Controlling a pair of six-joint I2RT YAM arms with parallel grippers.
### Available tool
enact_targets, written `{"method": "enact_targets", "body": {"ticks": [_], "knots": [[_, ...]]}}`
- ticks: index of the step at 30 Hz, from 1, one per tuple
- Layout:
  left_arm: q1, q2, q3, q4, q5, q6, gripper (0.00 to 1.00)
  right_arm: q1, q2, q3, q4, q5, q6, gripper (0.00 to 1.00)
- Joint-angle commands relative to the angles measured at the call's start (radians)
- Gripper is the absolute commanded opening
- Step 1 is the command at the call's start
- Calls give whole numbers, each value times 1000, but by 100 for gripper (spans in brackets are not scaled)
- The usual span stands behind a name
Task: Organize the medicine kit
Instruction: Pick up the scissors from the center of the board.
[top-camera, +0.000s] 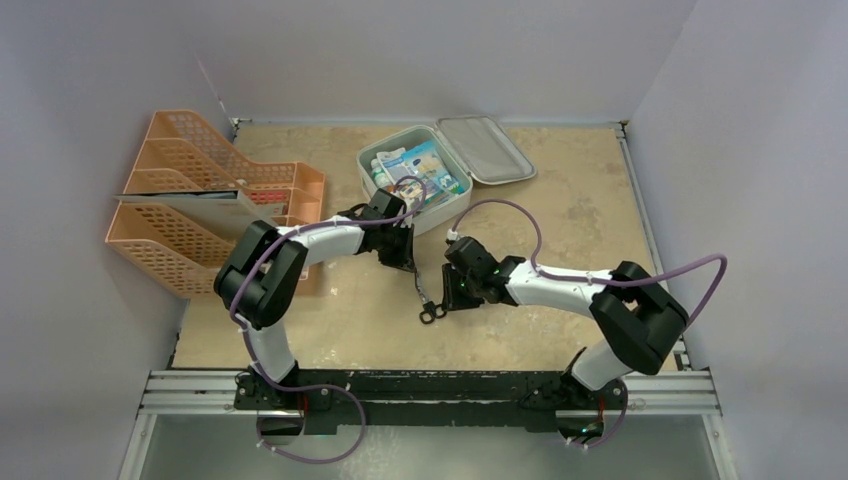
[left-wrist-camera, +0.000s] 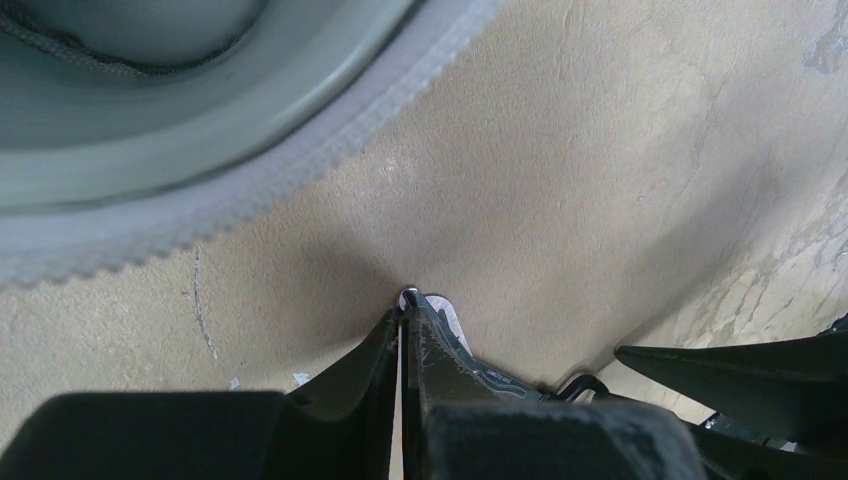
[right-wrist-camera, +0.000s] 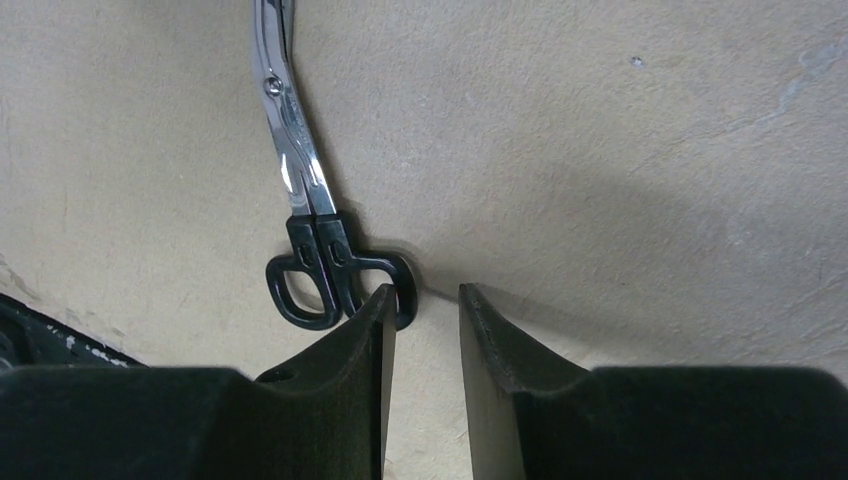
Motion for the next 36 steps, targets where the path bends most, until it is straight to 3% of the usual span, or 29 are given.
{"method": "enact_targets", "body": {"ticks": [1, 10, 20, 25, 28, 36], "knots": [[-3, 25, -2, -26, -43, 13, 3, 18, 21, 44, -37, 42, 19, 32], [-5, 24, -2, -26, -43, 13, 3, 66, 56, 91, -110, 133, 14, 30], [-4, 22, -6, -22, -40, 9, 3, 118, 130, 131, -195, 261, -9, 19], [-4, 13, -9, -21, -21, -3, 3, 125, 135, 122, -179, 275, -21, 8], [-5, -21, -9, -21, 11, -21, 5, 124, 120, 109, -168, 277, -20, 0], [-1, -187, 39, -65, 53, -54, 22, 125, 42, 57, -82, 237, -50, 0]]}}
